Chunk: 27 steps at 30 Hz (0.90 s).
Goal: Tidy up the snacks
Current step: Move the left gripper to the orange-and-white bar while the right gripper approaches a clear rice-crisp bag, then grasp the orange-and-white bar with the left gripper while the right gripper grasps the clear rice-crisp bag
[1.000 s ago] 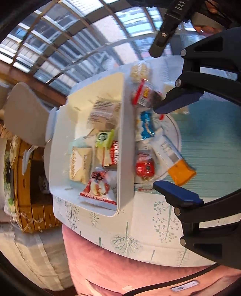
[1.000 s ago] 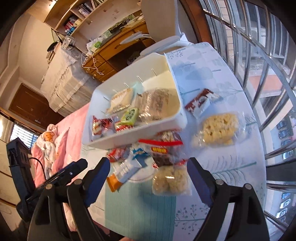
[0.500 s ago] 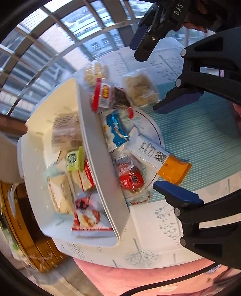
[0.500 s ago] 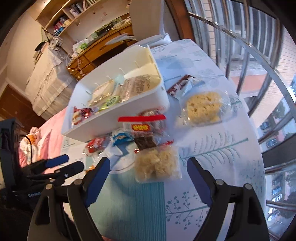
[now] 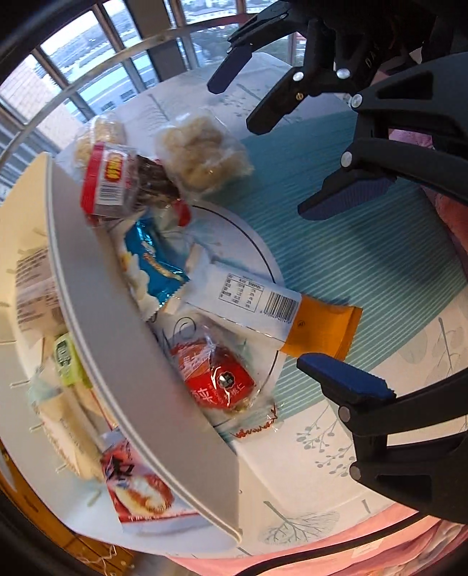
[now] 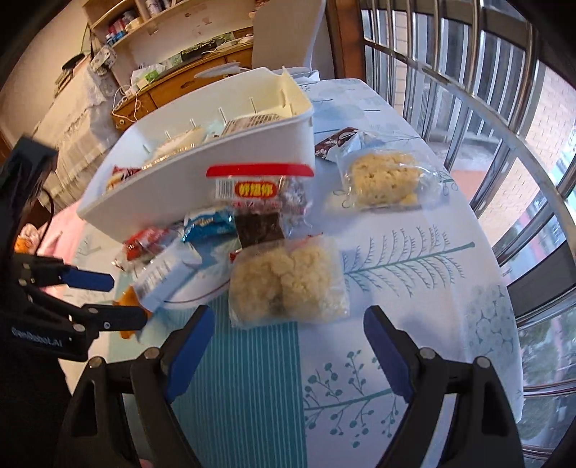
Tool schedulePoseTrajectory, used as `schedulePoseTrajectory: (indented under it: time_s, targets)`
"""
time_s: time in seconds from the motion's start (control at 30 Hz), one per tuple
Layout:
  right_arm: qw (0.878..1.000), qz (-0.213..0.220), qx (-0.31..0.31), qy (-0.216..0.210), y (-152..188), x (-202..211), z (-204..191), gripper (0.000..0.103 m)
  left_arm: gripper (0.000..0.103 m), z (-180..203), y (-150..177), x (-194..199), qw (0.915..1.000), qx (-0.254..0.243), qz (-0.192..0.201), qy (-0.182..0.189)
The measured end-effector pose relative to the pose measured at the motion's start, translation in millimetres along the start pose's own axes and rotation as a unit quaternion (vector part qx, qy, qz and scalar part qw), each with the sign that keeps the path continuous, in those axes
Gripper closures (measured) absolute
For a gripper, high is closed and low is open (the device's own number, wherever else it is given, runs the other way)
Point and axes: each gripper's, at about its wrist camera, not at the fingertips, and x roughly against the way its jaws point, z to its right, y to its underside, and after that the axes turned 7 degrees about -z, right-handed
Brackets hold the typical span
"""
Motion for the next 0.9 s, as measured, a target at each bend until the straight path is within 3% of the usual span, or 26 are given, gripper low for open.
schedulePoseTrajectory:
  time_s: [0.4,0.47,0.73,0.9]
  targets:
    - [0.997,0.039,0.021,0.069,-2.0,-26.5,-15.1,0.017,0.027,-11.6,-7.2,-21.8,0.9994,-0.025,-0.025,0.003]
    - [0.996,0.042,0.026,0.076,-5.2,-29.5,-16.2,0.017,0.031,-12.2,-9.9,-24.1,0.9992,-0.029,-0.026,0.004]
    - [0.995,0.039,0.041,0.084,-14.0,-39.9,-20.1,0.009,0.063,-12.8,-25.7,-28.3,0.9992,-0.028,-0.029,-0.001]
    - [0.995,0.034,0.045,0.087,-17.3,-45.9,-23.6,0.007,0.065,-16.4,-27.6,-29.4,0.9995,-0.018,-0.028,0.002]
